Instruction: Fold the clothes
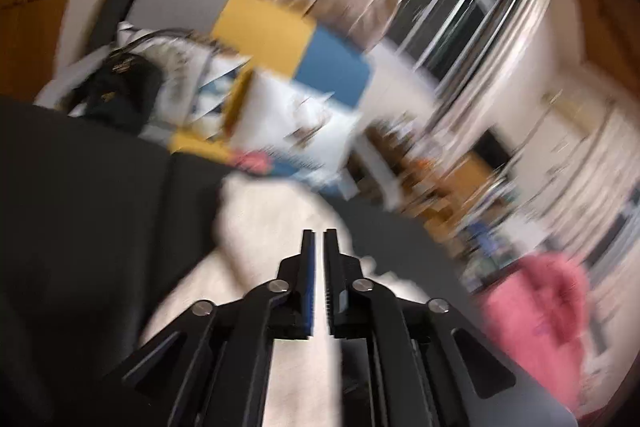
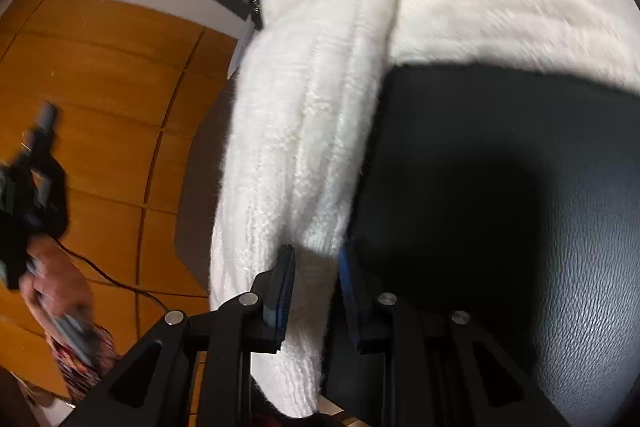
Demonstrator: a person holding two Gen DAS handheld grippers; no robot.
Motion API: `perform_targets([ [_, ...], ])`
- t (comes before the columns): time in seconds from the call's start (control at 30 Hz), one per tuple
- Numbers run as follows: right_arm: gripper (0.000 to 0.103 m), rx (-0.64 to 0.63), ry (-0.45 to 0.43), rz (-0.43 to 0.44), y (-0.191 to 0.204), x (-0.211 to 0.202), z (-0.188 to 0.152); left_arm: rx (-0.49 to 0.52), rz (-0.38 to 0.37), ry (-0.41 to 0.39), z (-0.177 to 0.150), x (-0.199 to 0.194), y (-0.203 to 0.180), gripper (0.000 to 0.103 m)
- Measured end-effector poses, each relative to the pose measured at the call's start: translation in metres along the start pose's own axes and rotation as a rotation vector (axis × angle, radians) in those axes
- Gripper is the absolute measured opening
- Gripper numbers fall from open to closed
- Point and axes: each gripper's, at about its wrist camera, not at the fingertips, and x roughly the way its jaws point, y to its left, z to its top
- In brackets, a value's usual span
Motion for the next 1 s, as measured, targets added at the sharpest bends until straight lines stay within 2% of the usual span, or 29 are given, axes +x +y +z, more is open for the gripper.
perform_targets([
  [0.07, 0.024, 0.005, -0.001, -0.009, -0.003, -0.003, -0.002, 0.002, 0.077, 0.063, -0.022, 0.016, 0.011, 0.035],
  [0.2, 0.024, -0.035, -0.009, 0.02, 0.001, -0.012, -0.011, -0.047, 0.173, 0.152, -0.065, 0.037, 0.042, 0.036],
  [0.23, 0.024, -0.05, -0.017, 0.031, 0.002, -0.015, -0.015, -0.05, 0.209, 0.157, -0.073, 0.038, 0.049, 0.038],
  [0.3, 0.028, -0.056, -0.015, 0.059, 0.003, -0.016, -0.02, -0.042, 0.295, 0.141, -0.082, 0.037, 0.06, 0.051],
  [0.4, 0.03, -0.049, 0.029, 0.08, 0.003, -0.006, -0.02, -0.048, 0.392, 0.12, -0.093, 0.035, 0.078, 0.055],
  [0.47, 0.031, -0.065, 0.038, 0.081, 0.007, 0.0, -0.019, -0.069, 0.397, 0.108, -0.098, 0.031, 0.09, 0.059],
  [0.53, 0.034, -0.077, 0.03, 0.094, 0.011, 0.001, -0.018, -0.074, 0.392, 0.108, -0.103, 0.032, 0.096, 0.07],
  [0.57, 0.036, -0.081, 0.031, 0.079, 0.015, 0.008, -0.015, -0.061, 0.388, 0.115, -0.107, 0.034, 0.095, 0.074],
  [0.63, 0.037, -0.089, 0.037, 0.033, 0.027, 0.027, -0.007, -0.036, 0.379, 0.13, -0.115, 0.04, 0.094, 0.074],
  [0.7, 0.037, -0.08, 0.035, -0.013, 0.032, 0.039, -0.002, -0.011, 0.371, 0.145, -0.123, 0.046, 0.093, 0.081],
  [0.77, 0.037, -0.063, 0.027, -0.004, 0.035, 0.047, -0.001, 0.065, 0.422, 0.132, -0.132, 0.052, 0.084, 0.083],
  [0.8, 0.037, -0.056, 0.028, 0.013, 0.034, 0.049, -0.001, 0.07, 0.44, 0.115, -0.134, 0.052, 0.081, 0.083],
  [0.9, 0.032, -0.008, 0.034, 0.046, 0.03, 0.053, 0.001, 0.015, 0.466, 0.075, -0.14, 0.049, 0.078, 0.084],
  [1.0, 0.018, 0.046, 0.033, 0.085, 0.023, 0.054, 0.003, 0.011, 0.474, 0.086, -0.141, 0.05, 0.072, 0.08],
])
